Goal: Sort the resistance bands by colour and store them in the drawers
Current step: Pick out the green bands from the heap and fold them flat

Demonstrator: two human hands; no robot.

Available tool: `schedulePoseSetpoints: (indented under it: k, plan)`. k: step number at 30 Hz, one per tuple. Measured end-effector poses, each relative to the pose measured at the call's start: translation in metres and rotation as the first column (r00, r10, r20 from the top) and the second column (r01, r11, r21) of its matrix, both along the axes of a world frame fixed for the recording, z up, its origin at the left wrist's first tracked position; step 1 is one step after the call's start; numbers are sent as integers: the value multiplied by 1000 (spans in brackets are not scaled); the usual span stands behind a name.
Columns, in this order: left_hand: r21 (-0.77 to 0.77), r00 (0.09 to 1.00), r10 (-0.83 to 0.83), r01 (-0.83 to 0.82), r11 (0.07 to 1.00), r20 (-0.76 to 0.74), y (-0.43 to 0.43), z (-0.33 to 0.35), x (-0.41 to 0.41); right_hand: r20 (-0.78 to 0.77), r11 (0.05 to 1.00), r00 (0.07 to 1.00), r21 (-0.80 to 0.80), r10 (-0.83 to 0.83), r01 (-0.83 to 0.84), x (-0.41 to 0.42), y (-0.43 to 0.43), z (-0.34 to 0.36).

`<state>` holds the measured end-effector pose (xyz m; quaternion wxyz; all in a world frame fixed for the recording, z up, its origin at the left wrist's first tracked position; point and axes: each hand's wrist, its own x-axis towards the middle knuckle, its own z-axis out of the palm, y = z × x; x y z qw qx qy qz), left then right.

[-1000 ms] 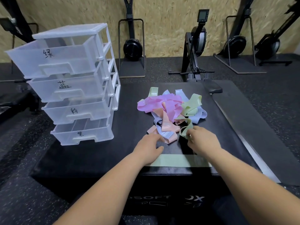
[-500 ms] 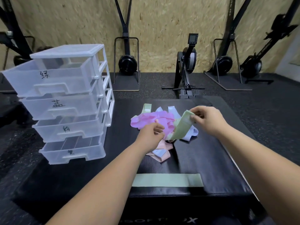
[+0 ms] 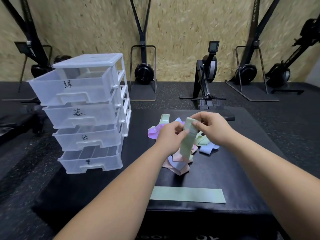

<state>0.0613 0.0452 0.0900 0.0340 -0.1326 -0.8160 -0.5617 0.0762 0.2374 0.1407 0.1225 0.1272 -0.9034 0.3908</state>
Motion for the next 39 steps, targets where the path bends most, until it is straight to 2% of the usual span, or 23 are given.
schedulePoseSetpoints:
  k: [3,5,10,16,25,28,31,39]
  plan:
    - [38,1000,21,-21,999,1,-8,-2,2,-40,985,999,172,-25,32,3,-12,3]
    - [30,1000,10,-10,1000,0,-14,-2,4,-49,976,998,213,-43,53,3,-19,6]
    - [-100,996,-85,88,991,34,-33,-5,6,-91,995,991,35,-94,97,4,-26,8]
    - [-274,972,-169,210,938,166,-62,-30,14,-72,950,957,-162,-283,268,7,-4,-13]
    - [-312,939,-146,247,917,313,-96,-69,33,173,864,888,-213,-427,457,51,39,-94]
    - [-336,940,-104,217,917,325,-101,-83,42,263,828,849,-223,-458,515,67,45,-126]
    - [-297,940,-48,155,942,339,-108,-97,52,313,800,815,-211,-489,561,79,55,-151]
    - [-369,958,223,-144,918,180,-107,-124,70,341,837,797,-50,-498,545,107,63,-184]
